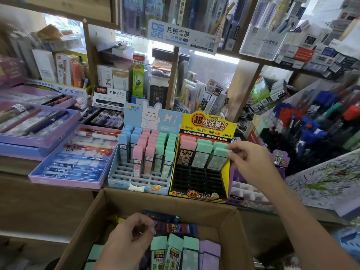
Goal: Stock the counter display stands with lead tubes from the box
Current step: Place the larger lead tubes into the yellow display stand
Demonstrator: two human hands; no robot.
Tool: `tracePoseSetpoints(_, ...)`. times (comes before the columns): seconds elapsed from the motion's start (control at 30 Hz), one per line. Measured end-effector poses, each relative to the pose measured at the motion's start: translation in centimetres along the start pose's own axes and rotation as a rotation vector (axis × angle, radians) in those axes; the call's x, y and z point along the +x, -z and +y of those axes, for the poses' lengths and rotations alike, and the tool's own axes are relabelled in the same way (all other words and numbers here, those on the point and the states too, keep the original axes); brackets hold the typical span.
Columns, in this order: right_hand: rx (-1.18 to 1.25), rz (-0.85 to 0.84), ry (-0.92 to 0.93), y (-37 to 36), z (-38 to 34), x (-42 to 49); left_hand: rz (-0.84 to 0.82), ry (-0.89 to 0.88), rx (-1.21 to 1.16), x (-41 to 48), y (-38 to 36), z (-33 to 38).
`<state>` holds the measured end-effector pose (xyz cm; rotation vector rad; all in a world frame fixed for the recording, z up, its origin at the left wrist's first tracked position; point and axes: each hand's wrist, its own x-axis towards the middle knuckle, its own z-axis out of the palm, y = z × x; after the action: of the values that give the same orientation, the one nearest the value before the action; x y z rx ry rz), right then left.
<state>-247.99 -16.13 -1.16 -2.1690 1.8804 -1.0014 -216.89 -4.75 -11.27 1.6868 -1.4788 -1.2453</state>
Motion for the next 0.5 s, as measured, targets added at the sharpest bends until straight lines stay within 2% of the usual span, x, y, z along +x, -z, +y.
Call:
tracePoseSetpoints(0.27,-0.055,-0.068,-0.004,0.16,0.11,0.39,-0.011,-0.007,0.005,0.15,0.01,-0.23)
tracePoseSetpoints(0.5,0.009,0.006,0.048,-0.25,-0.11,0.42,0.009,-0.008,0.011,0.27,-0.23,-0.54)
